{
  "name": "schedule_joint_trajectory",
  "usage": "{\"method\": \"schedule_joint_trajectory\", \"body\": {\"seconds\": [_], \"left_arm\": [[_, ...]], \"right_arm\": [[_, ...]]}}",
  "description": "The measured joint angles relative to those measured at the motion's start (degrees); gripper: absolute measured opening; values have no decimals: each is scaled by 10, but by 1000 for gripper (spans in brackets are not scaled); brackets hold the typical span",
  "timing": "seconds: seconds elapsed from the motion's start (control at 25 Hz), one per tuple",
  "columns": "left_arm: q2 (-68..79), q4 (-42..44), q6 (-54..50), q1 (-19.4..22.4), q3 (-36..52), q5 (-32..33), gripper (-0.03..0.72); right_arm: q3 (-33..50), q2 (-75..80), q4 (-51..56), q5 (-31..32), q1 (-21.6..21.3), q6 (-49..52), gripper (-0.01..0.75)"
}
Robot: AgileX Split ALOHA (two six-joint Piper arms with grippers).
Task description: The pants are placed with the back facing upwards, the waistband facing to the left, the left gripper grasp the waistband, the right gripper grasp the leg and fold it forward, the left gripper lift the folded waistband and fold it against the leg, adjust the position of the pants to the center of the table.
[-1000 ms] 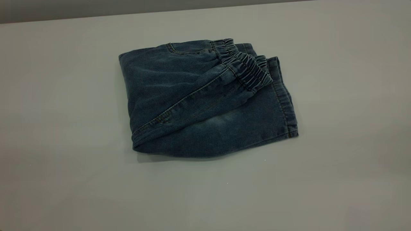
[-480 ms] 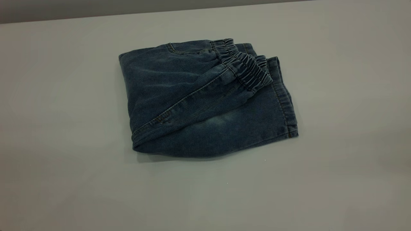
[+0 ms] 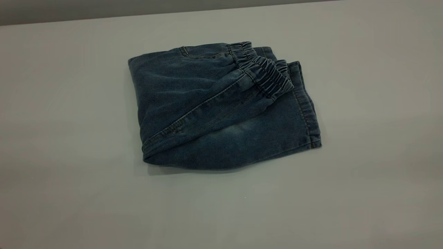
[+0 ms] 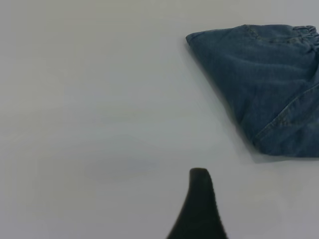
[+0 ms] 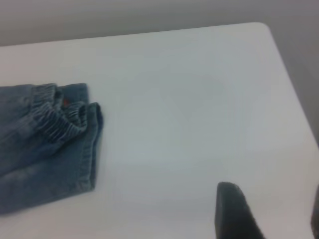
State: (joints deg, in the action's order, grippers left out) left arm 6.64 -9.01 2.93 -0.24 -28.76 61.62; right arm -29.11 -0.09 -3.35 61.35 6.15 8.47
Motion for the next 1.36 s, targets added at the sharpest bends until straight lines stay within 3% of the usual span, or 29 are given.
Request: {"method": "schedule_joint_trajectory", "body": {"seconds": [0.36, 1.36], "left_arm": [[-67, 0, 0, 1, -1, 3, 521], [-66, 0, 0, 1, 0, 0, 521]], "right_arm": [[0, 1, 1, -2, 1, 0, 279], [0, 1, 1, -2, 1, 0, 279]]}}
